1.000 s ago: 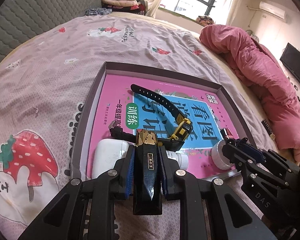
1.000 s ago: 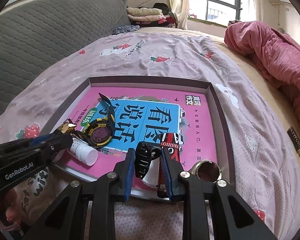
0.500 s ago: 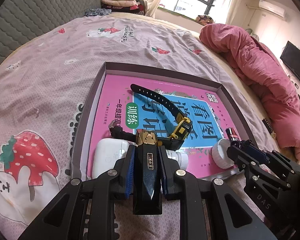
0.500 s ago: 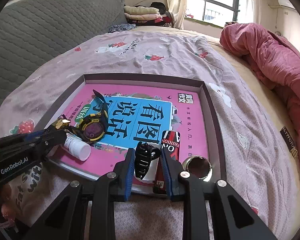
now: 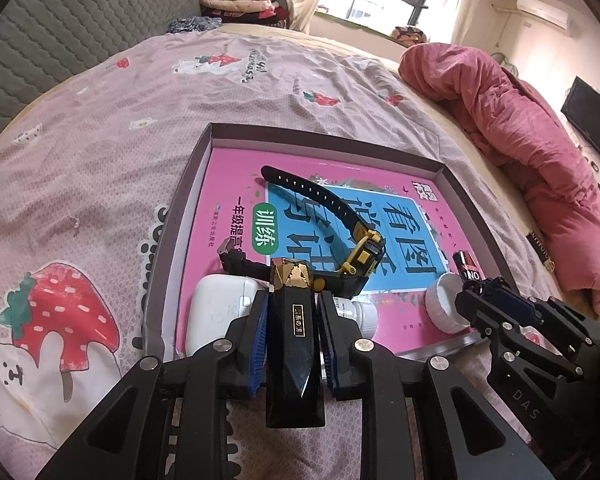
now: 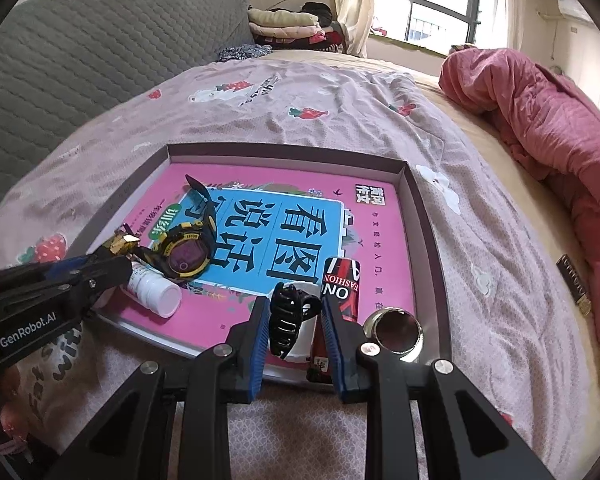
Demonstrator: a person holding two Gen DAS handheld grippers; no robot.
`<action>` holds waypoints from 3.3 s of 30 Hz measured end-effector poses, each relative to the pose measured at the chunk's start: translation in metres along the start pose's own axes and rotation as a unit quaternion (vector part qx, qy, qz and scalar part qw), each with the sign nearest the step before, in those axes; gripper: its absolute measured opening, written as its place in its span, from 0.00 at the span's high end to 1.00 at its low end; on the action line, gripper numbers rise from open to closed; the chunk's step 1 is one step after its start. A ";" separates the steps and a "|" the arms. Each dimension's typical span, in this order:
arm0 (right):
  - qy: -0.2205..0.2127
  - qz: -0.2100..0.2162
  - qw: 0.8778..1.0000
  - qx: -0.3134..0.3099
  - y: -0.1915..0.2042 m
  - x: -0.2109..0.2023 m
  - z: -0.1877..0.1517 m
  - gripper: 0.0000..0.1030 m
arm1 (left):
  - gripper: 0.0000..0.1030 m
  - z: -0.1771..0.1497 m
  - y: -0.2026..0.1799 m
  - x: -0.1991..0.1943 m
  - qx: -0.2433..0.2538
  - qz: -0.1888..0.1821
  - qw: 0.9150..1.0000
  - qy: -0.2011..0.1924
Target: Organize rigid objects
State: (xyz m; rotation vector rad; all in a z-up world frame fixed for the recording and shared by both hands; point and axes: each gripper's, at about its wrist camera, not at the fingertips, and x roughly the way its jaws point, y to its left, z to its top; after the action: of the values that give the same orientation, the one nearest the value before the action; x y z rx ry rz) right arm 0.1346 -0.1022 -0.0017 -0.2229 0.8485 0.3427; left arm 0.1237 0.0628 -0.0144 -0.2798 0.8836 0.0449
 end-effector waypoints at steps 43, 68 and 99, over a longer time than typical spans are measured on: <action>-0.004 0.019 0.999 0.049 -0.022 -0.018 -0.006 0.60 | 0.50 -0.003 -0.002 -0.006 0.008 -0.004 1.000 -0.001; -0.027 0.019 0.998 0.062 -0.026 -0.043 -0.008 0.52 | 0.37 -0.008 -0.010 -0.034 0.022 0.026 0.999 -0.022; -0.067 0.022 0.995 0.067 -0.028 -0.091 -0.015 0.39 | 0.27 -0.021 -0.029 -0.096 0.040 0.062 0.996 -0.058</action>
State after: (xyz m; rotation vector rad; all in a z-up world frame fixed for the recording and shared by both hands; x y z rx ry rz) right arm 0.0796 -0.1518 0.0602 -0.0552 0.7421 0.3374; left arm 0.0513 0.0364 0.0526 -0.1465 0.7848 0.1388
